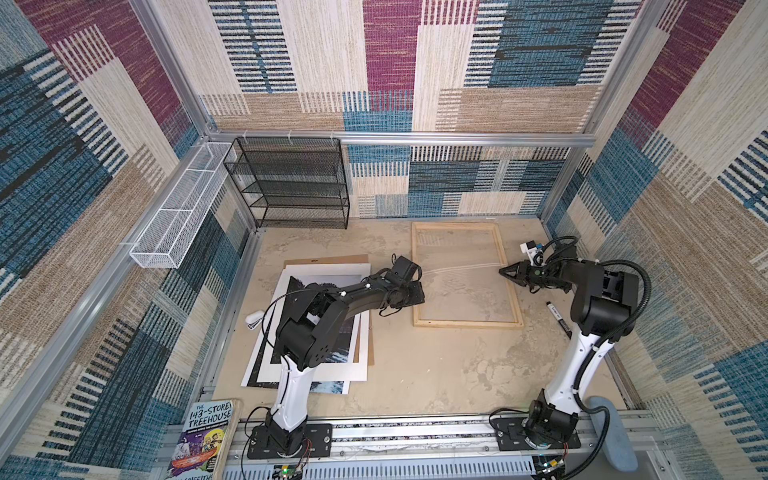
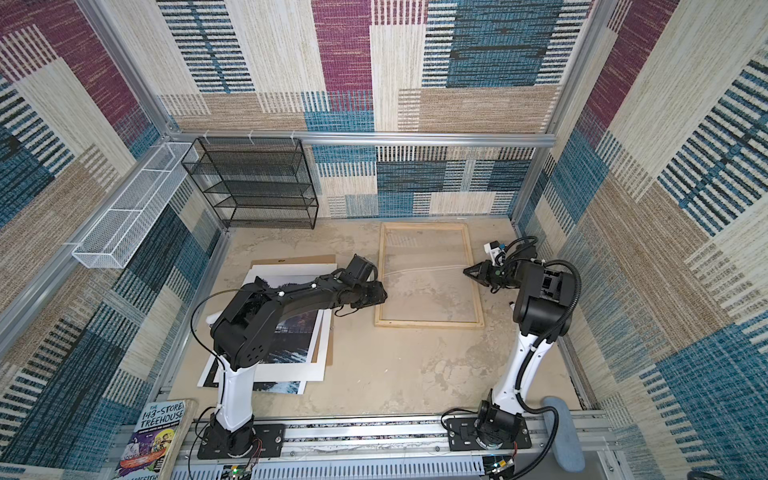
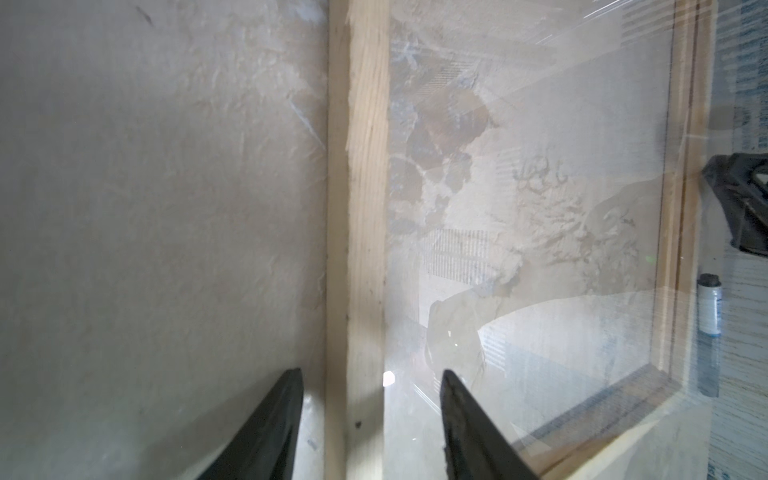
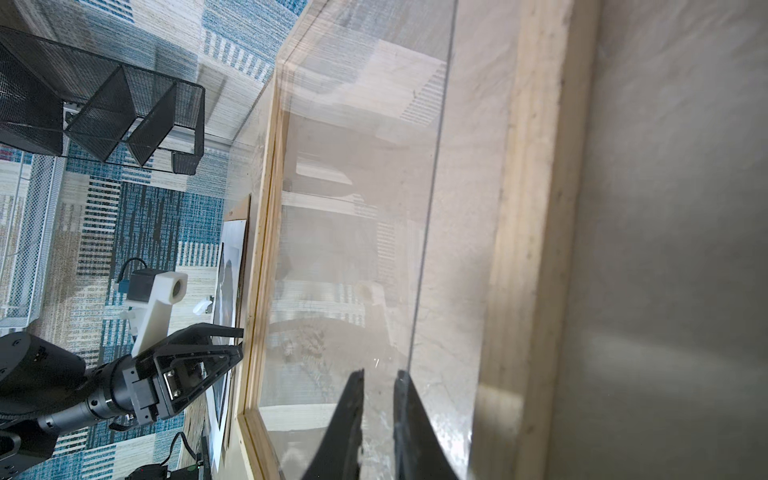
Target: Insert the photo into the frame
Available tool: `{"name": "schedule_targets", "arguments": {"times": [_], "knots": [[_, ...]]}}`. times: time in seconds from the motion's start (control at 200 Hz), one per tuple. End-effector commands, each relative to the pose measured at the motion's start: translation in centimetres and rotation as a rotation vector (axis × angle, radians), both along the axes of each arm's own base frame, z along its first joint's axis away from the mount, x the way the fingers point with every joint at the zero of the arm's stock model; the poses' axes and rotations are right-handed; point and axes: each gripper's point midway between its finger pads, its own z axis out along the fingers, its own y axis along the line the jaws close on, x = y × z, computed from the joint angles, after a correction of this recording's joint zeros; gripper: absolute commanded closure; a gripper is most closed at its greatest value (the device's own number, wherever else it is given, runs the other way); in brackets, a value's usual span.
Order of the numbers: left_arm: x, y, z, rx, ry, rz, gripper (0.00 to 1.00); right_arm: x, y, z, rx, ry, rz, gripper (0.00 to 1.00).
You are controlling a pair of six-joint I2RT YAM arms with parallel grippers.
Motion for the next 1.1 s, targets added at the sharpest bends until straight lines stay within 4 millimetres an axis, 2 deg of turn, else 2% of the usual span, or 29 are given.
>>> {"name": "schedule_targets", "arguments": {"times": [0.0, 0.045, 0.15, 0.325, 0.501, 0.641, 0.881, 1.092], "knots": [[0.0, 0.7, -0.4, 0.032, 0.002, 0.024, 0.43, 0.3, 0.0, 0.6, -0.005, -0.035, 0.006, 0.82], [0.0, 0.8, -0.4, 0.041, 0.004, 0.028, 0.42, 0.3, -0.1, 0.6, -0.006, -0.035, 0.006, 0.82], [0.1, 1.2, -0.6, 0.073, 0.005, 0.035, 0.34, 0.3, 0.0, 0.7, -0.007, -0.036, 0.008, 0.83], [2.0, 1.6, 0.6, 0.122, -0.048, 0.032, 0.29, 0.2, 0.0, 0.7, -0.007, -0.037, 0.009, 0.83], [5.6, 2.6, 2.0, 0.168, -0.100, 0.044, 0.26, 0.2, 0.0, 0.7, -0.011, -0.037, 0.010, 0.83], [8.9, 2.2, 3.1, 0.158, -0.170, 0.009, 0.23, 0.2, -0.1, 0.6, -0.014, -0.037, 0.012, 0.83], [13.2, 1.6, 3.4, 0.152, -0.241, -0.026, 0.23, 0.2, -0.1, 0.6, -0.016, -0.038, 0.014, 0.83], [15.9, 0.7, 2.4, 0.145, -0.249, -0.055, 0.23, 0.2, -0.1, 0.5, -0.017, -0.035, 0.014, 0.83]]}}
